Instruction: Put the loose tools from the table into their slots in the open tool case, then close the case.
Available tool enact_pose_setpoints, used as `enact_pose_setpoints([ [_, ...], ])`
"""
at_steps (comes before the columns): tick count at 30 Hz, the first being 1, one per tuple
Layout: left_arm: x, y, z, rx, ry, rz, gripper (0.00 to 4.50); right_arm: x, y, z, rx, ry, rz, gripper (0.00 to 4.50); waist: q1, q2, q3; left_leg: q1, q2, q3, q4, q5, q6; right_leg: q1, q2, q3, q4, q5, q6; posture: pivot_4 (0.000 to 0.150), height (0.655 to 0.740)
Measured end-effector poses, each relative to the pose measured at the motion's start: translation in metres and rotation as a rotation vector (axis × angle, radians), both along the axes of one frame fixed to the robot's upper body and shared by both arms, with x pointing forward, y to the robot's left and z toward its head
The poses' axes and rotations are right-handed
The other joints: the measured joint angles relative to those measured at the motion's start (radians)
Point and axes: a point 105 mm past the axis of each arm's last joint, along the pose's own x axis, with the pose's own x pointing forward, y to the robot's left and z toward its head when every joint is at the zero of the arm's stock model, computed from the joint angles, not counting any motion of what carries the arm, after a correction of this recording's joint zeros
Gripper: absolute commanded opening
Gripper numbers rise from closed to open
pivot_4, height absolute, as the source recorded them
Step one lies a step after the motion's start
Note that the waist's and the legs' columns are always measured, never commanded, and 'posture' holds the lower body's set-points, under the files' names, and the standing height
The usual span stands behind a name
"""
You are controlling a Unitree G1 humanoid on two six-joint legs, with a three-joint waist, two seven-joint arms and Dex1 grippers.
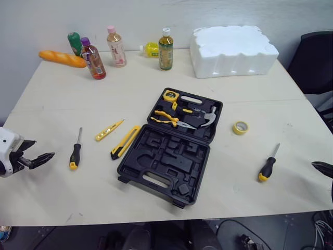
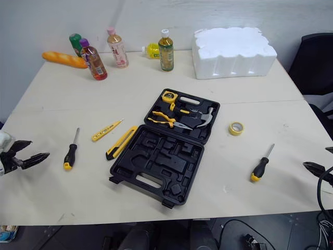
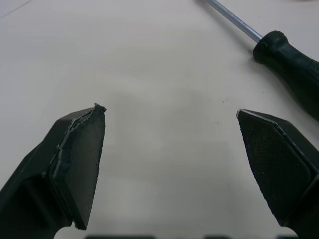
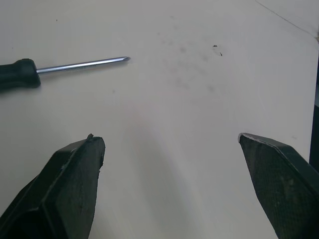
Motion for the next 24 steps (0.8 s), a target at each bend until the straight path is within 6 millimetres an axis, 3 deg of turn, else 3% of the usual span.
enact_pose_setpoints([
  [9,0.01,-0.005,-0.002,-0.021,-0.006,-0.002,4.43,-0.002,-0.002,-0.002,-0.001,0.006,-0.023,4.5,0.0,0.0,0.0,0.001,0.0,0.001,0.001,0.0,0.0,-0.001,0.0,0.0,0.002,0.0,0.0,0.15,0.7383],
  [12,0.021,-0.014,0.003,-0.057,-0.034,-0.017,4.43,-0.001,-0.001,-0.002,-0.002,-0.003,-0.025,4.5,0.001,0.0,0.0,0.0,0.0,0.001,0.002,0.0,0.0,-0.001,0.0,0.0,0.004,0.0,0.0,0.15,0.7383],
  [15,0.032,-0.031,0.015,-0.068,-0.066,-0.07,4.43,0.005,0.013,0.003,0.061,-0.064,0.001,4.5,0.002,0.0,0.0,0.0,0.0,0.001,0.003,0.0,-0.001,-0.001,0.0,0.0,0.004,0.0,0.0,0.15,0.7383],
  [17,0.045,-0.052,0.024,-0.101,-0.1,-0.123,4.43,0.01,0.026,0.005,0.097,-0.096,0.029,4.5,0.006,0.0,0.0,0.0,0.0,0.0,0.003,0.001,-0.001,0.0,0.0,0.0,0.005,0.0,0.001,0.15,0.7383],
  [19,0.068,-0.113,0.033,-0.18,-0.143,-0.264,4.43,0.023,0.056,0.006,0.113,-0.128,0.11,4.5,0.02,0.0,0.0,-0.001,-0.001,0.0,0.008,0.001,-0.001,0.0,0.0,0.0,0.007,0.001,0.002,0.15,0.7383],
  [21,0.074,-0.164,0.033,-0.207,-0.13,-0.391,4.43,0.033,0.079,0.007,0.115,-0.143,0.165,4.5,0.025,0.0,0.0,-0.002,-0.001,0.0,0.01,0.003,-0.005,0.0,0.0,0.0,0.009,0.001,0.003,0.15,0.7383],
  [23,0.076,-0.191,0.033,-0.231,-0.111,-0.437,4.43,0.043,0.094,0.007,0.142,-0.161,0.159,4.5,0.024,-0.001,0.0,-0.003,-0.001,0.001,0.01,0.004,-0.006,-0.001,0.001,0.001,0.011,0.001,0.003,0.15,0.7383],
  [24,0.077,-0.194,0.034,-0.235,-0.111,-0.437,4.43,0.044,0.096,0.007,0.146,-0.163,0.155,4.5,0.024,-0.001,0.0,-0.003,-0.001,0.001,0.01,0.004,-0.006,-0.001,0.001,0.001,0.011,0.001,0.003,0.15,0.7383],
])
